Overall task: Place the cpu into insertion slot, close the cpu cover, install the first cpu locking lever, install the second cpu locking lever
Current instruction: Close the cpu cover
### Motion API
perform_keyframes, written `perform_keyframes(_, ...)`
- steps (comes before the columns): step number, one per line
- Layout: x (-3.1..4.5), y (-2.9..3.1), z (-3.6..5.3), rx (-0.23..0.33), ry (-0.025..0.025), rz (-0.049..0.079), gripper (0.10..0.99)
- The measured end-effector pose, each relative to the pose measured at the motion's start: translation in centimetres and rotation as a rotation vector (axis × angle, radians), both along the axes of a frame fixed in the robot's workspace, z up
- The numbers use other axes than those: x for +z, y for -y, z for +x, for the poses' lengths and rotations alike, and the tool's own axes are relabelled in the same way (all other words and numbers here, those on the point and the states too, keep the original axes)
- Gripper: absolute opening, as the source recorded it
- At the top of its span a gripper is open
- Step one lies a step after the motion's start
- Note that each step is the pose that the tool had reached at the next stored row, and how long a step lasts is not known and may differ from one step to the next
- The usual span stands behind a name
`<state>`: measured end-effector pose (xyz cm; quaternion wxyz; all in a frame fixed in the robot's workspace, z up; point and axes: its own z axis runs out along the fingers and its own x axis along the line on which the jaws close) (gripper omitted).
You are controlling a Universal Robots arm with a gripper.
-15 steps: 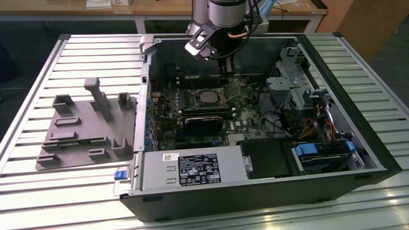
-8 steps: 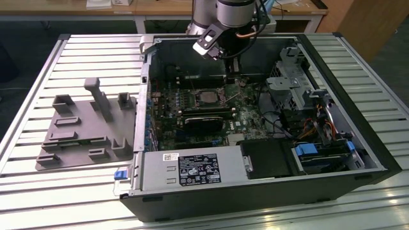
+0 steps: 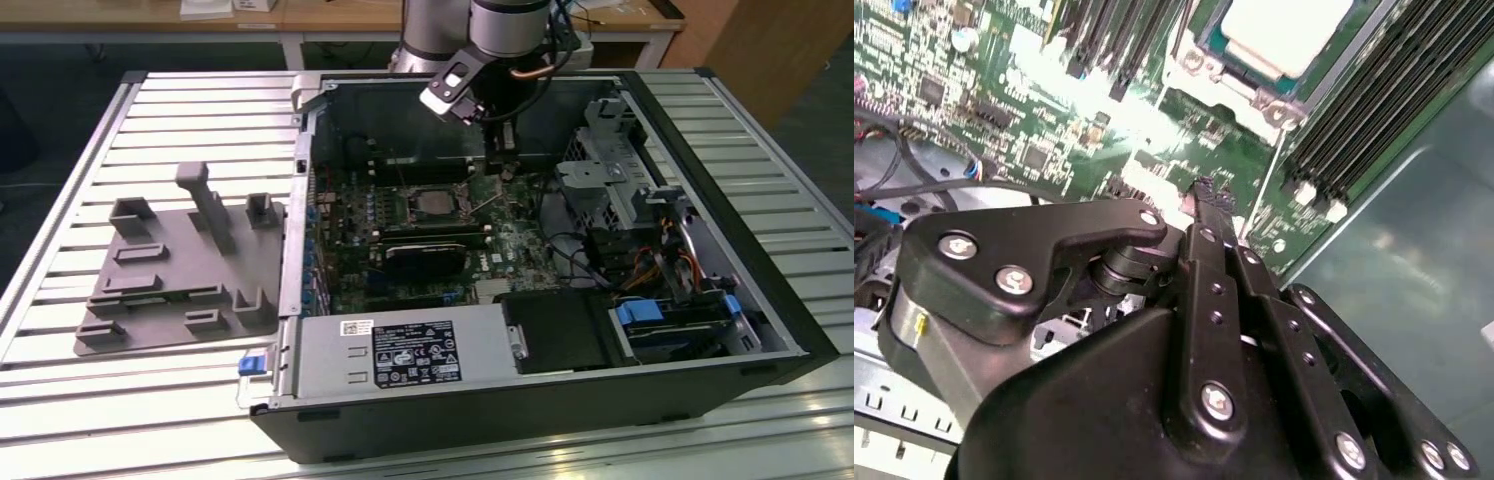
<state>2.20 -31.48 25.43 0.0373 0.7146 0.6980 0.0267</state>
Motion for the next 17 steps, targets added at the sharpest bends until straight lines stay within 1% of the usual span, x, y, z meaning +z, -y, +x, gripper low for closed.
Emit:
perform_keyframes(10, 0.00, 0.00, 2.16, 0.000, -0.0009, 0.000, 0.102)
perform_keyframes(15, -0.01, 0.00, 3.07, 0.000, -0.0016, 0.000, 0.102)
perform_keyframes(17, -0.03, 0.00, 3.26, 0.000, -0.0023, -0.004, 0.102)
